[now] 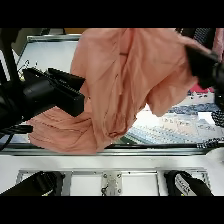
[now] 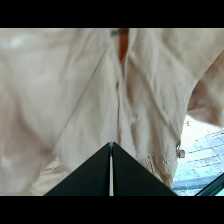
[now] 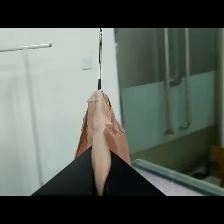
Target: Fold the clothes and pants, and hang the long-sleeved shirts on hangers.
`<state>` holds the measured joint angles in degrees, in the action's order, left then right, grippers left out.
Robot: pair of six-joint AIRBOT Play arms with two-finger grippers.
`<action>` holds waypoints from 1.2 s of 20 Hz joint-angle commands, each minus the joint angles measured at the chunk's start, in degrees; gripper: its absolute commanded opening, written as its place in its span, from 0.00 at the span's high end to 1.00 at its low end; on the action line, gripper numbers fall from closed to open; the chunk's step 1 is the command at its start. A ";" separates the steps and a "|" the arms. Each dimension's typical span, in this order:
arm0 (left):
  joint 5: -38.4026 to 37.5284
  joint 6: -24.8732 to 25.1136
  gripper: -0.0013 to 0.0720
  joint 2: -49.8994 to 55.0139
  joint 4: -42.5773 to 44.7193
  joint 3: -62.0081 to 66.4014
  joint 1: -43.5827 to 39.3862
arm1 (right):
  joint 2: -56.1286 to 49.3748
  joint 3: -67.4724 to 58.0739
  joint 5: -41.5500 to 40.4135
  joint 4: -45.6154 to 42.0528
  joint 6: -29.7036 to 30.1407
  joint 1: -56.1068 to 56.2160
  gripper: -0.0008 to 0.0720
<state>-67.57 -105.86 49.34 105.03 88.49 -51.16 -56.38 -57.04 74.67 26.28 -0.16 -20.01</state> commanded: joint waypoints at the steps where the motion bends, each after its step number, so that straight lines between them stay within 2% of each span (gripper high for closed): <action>1: 0.57 -0.02 0.97 0.02 0.50 0.00 -0.04 | 2.08 -5.14 -3.74 0.31 -1.09 -10.71 0.99; 5: 0.87 -0.02 0.97 1.40 0.48 0.02 -0.04 | 4.52 -9.42 -13.38 -1.60 -1.16 -23.34 0.99; 10: 1.66 0.02 0.97 4.55 0.50 0.02 -0.02 | 5.75 -16.39 -33.83 -11.39 -1.01 -32.22 0.99; 14: 1.81 2.71 0.97 6.84 0.50 0.02 -0.02 | 5.73 -21.81 -48.50 -11.32 6.97 -33.22 0.99; 19: 1.84 4.11 0.97 8.04 0.44 0.02 0.44 | 5.29 -27.47 -71.89 -11.32 15.26 -33.22 0.99; 21: 1.77 4.09 0.97 7.96 0.37 0.02 1.84 | 4.33 -29.16 -76.15 -11.45 15.21 -33.24 0.99; 24: 1.75 4.07 0.97 7.28 0.26 0.00 3.78 | 1.64 -32.76 -76.91 -12.22 15.21 -33.22 0.99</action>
<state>-65.78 -101.97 56.95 105.45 88.49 -48.84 -52.93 -86.74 2.98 14.94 13.78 -53.19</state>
